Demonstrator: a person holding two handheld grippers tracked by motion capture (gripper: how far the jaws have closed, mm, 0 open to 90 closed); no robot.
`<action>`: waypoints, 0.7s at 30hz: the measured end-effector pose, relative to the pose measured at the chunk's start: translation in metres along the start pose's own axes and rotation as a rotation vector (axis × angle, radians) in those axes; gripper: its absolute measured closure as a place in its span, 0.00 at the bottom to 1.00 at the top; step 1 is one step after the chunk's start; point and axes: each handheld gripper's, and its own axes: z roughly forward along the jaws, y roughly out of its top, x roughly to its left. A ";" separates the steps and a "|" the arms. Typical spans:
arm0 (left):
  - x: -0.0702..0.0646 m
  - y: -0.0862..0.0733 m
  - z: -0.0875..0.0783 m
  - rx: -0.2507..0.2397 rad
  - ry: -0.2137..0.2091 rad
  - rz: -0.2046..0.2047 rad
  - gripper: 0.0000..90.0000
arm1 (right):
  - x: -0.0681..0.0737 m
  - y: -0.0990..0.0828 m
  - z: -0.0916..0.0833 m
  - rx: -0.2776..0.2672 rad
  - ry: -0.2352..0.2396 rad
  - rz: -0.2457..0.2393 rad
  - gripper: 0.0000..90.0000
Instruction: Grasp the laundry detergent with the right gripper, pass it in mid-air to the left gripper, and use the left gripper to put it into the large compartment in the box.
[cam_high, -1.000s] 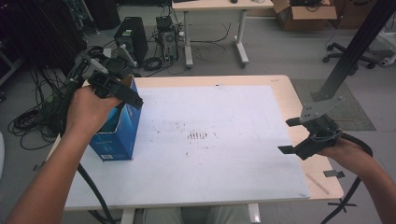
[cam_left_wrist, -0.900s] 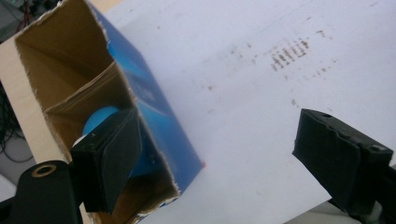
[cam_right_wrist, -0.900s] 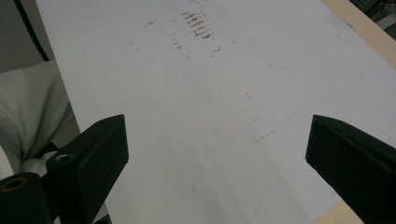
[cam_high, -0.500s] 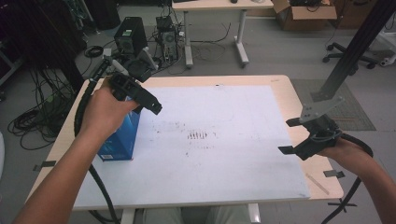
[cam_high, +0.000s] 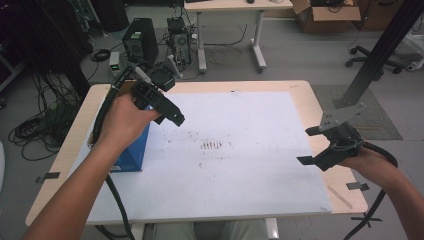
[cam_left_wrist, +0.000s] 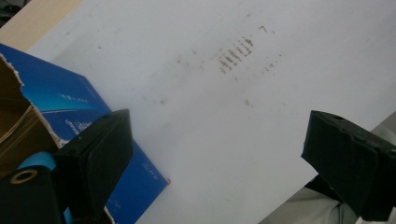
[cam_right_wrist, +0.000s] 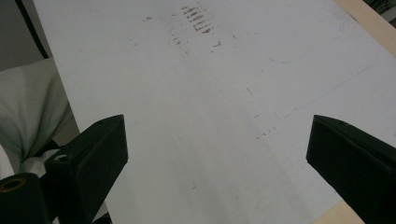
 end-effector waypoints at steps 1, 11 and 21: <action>0.000 0.001 0.001 0.000 -0.002 0.001 0.10 | 0.000 0.000 0.000 0.001 0.000 0.000 0.06; -0.005 0.009 0.010 0.006 -0.026 0.033 0.10 | -0.001 0.003 0.002 0.007 0.001 0.007 0.06; -0.008 0.023 0.020 0.017 -0.046 0.072 0.10 | -0.004 0.010 0.007 0.014 0.009 0.007 0.06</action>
